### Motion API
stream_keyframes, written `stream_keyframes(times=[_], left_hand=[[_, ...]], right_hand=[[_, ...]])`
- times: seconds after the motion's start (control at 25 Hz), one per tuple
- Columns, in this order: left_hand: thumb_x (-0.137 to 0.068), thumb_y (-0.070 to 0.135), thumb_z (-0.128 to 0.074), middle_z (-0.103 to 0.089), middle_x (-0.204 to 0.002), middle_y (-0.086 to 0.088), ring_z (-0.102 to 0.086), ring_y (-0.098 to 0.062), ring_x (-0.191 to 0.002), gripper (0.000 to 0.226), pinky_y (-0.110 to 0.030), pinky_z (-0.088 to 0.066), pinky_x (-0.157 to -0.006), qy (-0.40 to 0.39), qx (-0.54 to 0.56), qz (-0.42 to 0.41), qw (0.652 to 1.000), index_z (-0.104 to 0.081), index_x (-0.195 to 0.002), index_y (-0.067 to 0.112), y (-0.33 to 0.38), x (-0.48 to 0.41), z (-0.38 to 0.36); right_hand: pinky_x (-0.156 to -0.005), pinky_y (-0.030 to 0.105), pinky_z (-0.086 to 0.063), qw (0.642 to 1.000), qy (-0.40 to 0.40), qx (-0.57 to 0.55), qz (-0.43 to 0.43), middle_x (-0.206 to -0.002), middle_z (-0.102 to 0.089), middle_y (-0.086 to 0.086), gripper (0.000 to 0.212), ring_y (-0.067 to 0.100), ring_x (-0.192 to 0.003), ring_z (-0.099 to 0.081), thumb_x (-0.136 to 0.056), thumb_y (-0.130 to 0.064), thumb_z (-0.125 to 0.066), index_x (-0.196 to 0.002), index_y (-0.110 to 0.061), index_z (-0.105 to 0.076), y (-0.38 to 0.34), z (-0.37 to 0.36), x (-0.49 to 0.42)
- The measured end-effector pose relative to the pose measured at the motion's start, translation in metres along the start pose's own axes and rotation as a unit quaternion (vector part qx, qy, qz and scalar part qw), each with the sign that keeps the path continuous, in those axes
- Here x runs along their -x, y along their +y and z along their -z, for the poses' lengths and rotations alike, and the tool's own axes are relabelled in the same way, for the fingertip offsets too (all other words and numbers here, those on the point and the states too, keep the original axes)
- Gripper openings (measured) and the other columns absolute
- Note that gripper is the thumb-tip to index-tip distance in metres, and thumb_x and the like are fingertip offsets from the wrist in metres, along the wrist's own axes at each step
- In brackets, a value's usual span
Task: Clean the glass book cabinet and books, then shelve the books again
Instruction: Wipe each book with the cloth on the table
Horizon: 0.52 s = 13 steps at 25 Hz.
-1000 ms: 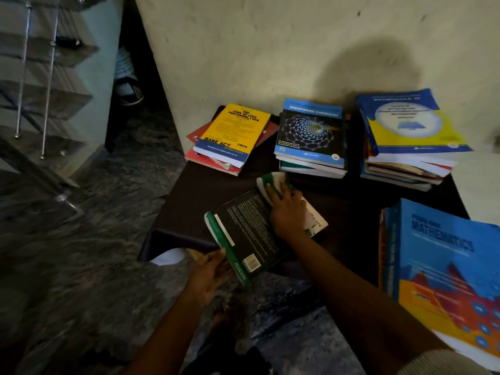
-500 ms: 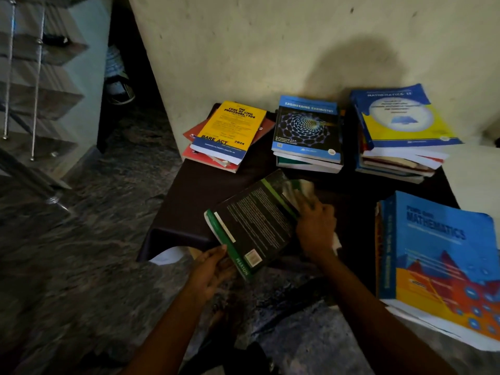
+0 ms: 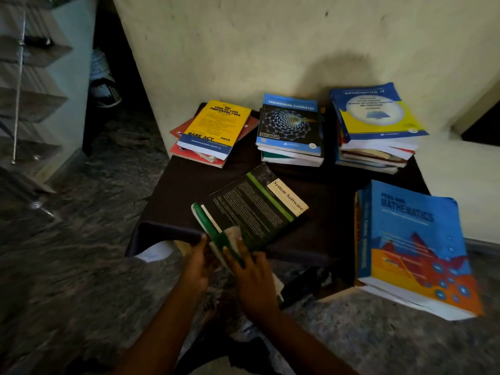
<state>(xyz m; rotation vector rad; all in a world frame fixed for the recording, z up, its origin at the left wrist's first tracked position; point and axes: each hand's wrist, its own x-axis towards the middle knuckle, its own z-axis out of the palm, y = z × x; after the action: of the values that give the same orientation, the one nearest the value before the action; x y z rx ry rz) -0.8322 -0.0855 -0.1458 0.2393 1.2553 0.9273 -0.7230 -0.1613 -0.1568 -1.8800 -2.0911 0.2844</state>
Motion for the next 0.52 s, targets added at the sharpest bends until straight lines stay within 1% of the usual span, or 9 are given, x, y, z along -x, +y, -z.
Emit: stream_keyframes(times=[0.04, 0.08, 0.16, 0.2, 0.28, 0.36, 0.44, 0.48, 0.52], left_hand=[[-0.094, 0.036, -0.051, -0.061, -0.094, -0.011, -0.059, -0.028, -0.093, 0.029, -0.039, -0.049, -0.08, 0.019, 0.014, 0.016, 1.0, -0.057, -0.1, 0.009, -0.001, -0.002, -0.003], [-0.09, 0.042, -0.056, -0.061, -0.099, -0.011, -0.057, -0.029, -0.1, 0.036, -0.041, -0.047, -0.086, 0.028, 0.016, 0.032, 0.999, -0.057, -0.105, 0.009, 0.0, -0.002, -0.008], [-0.079, 0.038, -0.07, -0.066, -0.106, -0.014, -0.062, -0.031, -0.101, 0.047, -0.045, -0.049, -0.09, 0.011, 0.002, 0.03, 0.999, -0.061, -0.11, 0.004, 0.004, 0.002, -0.023], [-0.075, 0.033, -0.074, -0.067, -0.107, -0.015, -0.064, -0.032, -0.099, 0.049, -0.047, -0.051, -0.09, 0.003, 0.003, 0.009, 1.0, -0.062, -0.113, 0.005, 0.005, 0.0, -0.032], [-0.077, 0.028, -0.071, -0.067, -0.11, -0.014, -0.065, -0.033, -0.099, 0.049, -0.052, -0.05, -0.091, -0.011, 0.027, -0.052, 0.998, -0.059, -0.121, 0.01, 0.012, 0.004, -0.051], [-0.086, 0.024, -0.064, -0.065, -0.111, -0.012, -0.063, -0.032, -0.101, 0.034, -0.051, -0.05, -0.091, -0.012, 0.035, -0.121, 0.992, -0.058, -0.118, 0.013, 0.029, 0.021, -0.065], [-0.09, 0.022, -0.06, -0.064, -0.111, -0.01, -0.062, -0.028, -0.1, 0.024, -0.047, -0.05, -0.091, -0.007, -0.029, -0.211, 0.977, -0.058, -0.113, 0.017, 0.057, 0.037, -0.066], [-0.09, 0.022, -0.06, -0.065, -0.11, -0.009, -0.063, -0.026, -0.099, 0.023, -0.045, -0.05, -0.09, -0.008, -0.071, -0.267, 0.961, -0.059, -0.112, 0.017, 0.073, 0.043, -0.063], [-0.09, 0.023, -0.059, -0.066, -0.107, -0.007, -0.063, -0.024, -0.098, 0.021, -0.043, -0.051, -0.088, -0.008, -0.106, -0.324, 0.94, -0.06, -0.11, 0.018, 0.091, 0.047, -0.059]], right_hand=[[-0.074, 0.02, -0.032, 1.0, 0.009, -0.008, -0.002, -0.133, -0.054, 0.005, 0.058, 0.015, -0.09, -0.037, -0.074, -0.042, -0.055, -0.131, -0.03, -0.049, -0.001, 0.009, 0.001], [-0.075, 0.02, -0.032, 0.999, 0.011, -0.028, -0.012, -0.132, -0.055, 0.006, 0.056, 0.015, -0.091, -0.037, -0.077, -0.042, -0.043, -0.131, -0.028, -0.051, 0.003, 0.02, 0.0], [-0.078, 0.026, -0.034, 0.996, 0.061, -0.052, -0.035, -0.141, -0.046, 0.006, 0.063, 0.02, -0.097, -0.039, -0.078, -0.038, -0.022, -0.137, -0.03, -0.042, 0.017, 0.044, -0.007], [-0.079, 0.028, -0.034, 0.994, 0.096, -0.05, -0.033, -0.143, -0.044, 0.006, 0.066, 0.022, -0.098, -0.041, -0.076, -0.032, -0.017, -0.139, -0.032, -0.036, 0.026, 0.054, -0.012], [-0.08, 0.027, -0.032, 0.983, 0.158, -0.082, -0.052, -0.135, -0.052, 0.012, 0.067, 0.02, -0.097, -0.043, -0.073, -0.018, -0.022, -0.137, -0.026, -0.04, 0.044, 0.082, -0.028], [-0.077, 0.023, -0.027, 0.977, 0.192, -0.078, -0.05, -0.129, -0.056, 0.015, 0.06, 0.017, -0.099, -0.044, -0.075, -0.009, -0.033, -0.132, -0.019, -0.049, 0.057, 0.115, -0.043], [-0.076, 0.013, -0.024, 0.969, 0.231, -0.073, -0.041, -0.136, -0.049, 0.009, 0.058, 0.021, -0.096, -0.046, -0.078, -0.006, -0.037, -0.133, -0.02, -0.048, 0.065, 0.142, -0.054], [-0.078, 0.007, -0.022, 0.965, 0.241, -0.09, -0.045, -0.138, -0.045, 0.002, 0.058, 0.022, -0.094, -0.043, -0.079, -0.006, -0.035, -0.134, -0.024, -0.043, 0.067, 0.153, -0.058], [-0.079, 0.005, -0.021, 0.961, 0.251, -0.108, -0.05, -0.136, -0.042, -0.004, 0.058, 0.02, -0.093, -0.039, -0.081, -0.004, -0.036, -0.134, -0.028, -0.038, 0.068, 0.161, -0.062]])
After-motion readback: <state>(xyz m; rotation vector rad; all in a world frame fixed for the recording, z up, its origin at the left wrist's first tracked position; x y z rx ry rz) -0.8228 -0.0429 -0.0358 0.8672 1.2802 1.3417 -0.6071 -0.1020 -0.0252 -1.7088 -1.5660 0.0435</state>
